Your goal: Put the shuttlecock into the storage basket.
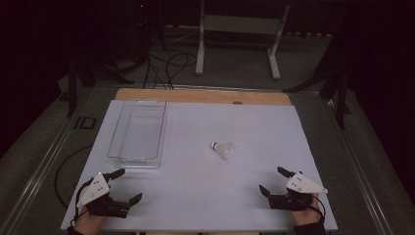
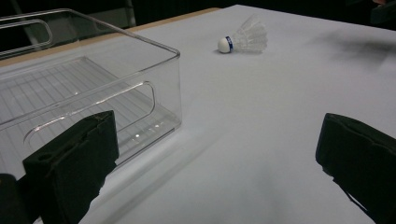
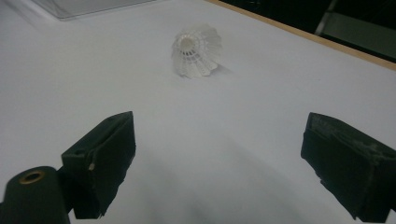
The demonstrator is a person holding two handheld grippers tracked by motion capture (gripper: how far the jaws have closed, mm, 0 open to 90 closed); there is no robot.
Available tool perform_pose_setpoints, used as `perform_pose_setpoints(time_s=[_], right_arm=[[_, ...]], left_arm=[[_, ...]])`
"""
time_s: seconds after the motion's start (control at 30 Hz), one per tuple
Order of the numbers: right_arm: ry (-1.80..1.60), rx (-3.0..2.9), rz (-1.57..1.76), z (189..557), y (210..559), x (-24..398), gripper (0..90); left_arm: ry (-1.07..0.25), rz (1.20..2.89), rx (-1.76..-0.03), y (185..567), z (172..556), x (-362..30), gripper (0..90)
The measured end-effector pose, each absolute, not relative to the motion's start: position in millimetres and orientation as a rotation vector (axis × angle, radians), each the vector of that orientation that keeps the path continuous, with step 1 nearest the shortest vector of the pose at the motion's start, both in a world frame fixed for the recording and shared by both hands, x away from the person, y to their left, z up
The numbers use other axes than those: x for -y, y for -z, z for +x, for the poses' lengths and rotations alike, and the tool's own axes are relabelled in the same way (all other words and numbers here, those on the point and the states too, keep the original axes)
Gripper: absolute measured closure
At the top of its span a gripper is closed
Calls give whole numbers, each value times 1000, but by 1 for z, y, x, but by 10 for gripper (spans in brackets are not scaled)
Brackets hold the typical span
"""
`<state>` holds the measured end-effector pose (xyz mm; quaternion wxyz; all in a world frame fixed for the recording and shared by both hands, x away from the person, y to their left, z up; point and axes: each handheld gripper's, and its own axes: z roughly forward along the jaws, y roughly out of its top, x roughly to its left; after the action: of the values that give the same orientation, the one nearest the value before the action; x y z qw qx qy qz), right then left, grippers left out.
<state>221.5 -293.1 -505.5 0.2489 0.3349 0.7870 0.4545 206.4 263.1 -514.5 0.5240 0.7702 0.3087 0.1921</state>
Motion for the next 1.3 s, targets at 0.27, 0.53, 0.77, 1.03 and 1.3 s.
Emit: perform_pose_setpoints(time_s=[0.27, 0.53, 0.77, 1.03, 1.3], right_arm=[[-1241, -2162, 920, 222, 507, 292, 100], [-1242, -2166, 927, 222, 508, 291, 100], [-1240, -2160, 920, 222, 507, 290, 100], [-1243, -2161, 924, 223, 508, 290, 100], [-1241, -2163, 932, 223, 508, 290, 101]], left_arm=[[-453, 1861, -737, 515, 207, -261, 3], [-455, 1867, -736, 514, 208, -260, 3], [-465, 1876, -728, 509, 207, -258, 3], [-439, 1890, -711, 508, 209, -253, 3], [-450, 1915, -678, 498, 210, -249, 3]])
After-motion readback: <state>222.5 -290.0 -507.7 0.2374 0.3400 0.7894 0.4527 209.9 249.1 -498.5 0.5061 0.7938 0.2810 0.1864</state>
